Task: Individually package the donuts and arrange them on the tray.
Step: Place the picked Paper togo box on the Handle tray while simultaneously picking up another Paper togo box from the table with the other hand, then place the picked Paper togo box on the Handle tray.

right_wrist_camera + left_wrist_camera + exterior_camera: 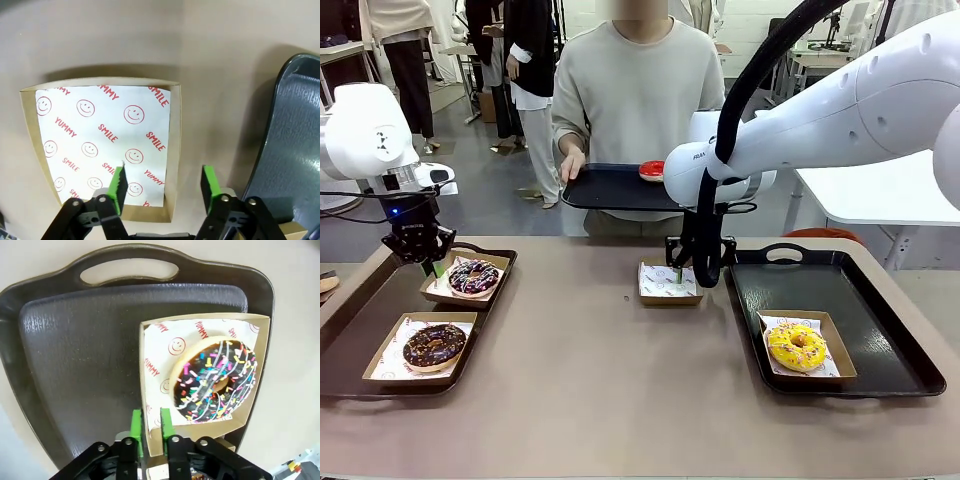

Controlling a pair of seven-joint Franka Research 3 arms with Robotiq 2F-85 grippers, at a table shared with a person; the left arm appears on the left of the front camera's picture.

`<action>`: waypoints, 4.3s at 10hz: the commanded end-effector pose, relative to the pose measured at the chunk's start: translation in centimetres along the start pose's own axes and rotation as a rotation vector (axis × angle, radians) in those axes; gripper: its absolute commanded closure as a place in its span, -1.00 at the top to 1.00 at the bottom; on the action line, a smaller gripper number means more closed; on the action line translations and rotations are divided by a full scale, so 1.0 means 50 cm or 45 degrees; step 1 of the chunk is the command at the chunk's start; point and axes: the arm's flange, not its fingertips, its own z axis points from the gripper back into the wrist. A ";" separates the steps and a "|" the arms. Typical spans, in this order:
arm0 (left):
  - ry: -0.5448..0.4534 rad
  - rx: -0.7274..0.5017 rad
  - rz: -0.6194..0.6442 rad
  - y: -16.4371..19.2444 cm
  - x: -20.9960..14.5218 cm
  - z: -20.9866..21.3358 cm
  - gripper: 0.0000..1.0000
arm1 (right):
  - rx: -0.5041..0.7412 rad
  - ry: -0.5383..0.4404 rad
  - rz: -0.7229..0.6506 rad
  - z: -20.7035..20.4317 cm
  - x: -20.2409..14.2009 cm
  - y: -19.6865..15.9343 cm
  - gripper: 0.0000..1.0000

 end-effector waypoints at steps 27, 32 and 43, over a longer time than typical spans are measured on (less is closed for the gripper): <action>-0.326 -1.634 0.105 0.588 -0.324 0.080 1.00 | 0.166 0.081 0.099 0.306 -0.046 -0.002 -1.00; -0.349 -1.631 0.099 0.589 -0.325 0.066 1.00 | 0.137 0.071 0.108 0.305 -0.046 -0.008 -1.00; -0.349 -1.631 0.099 0.589 -0.325 0.066 1.00 | 0.137 0.071 0.108 0.305 -0.046 -0.008 -1.00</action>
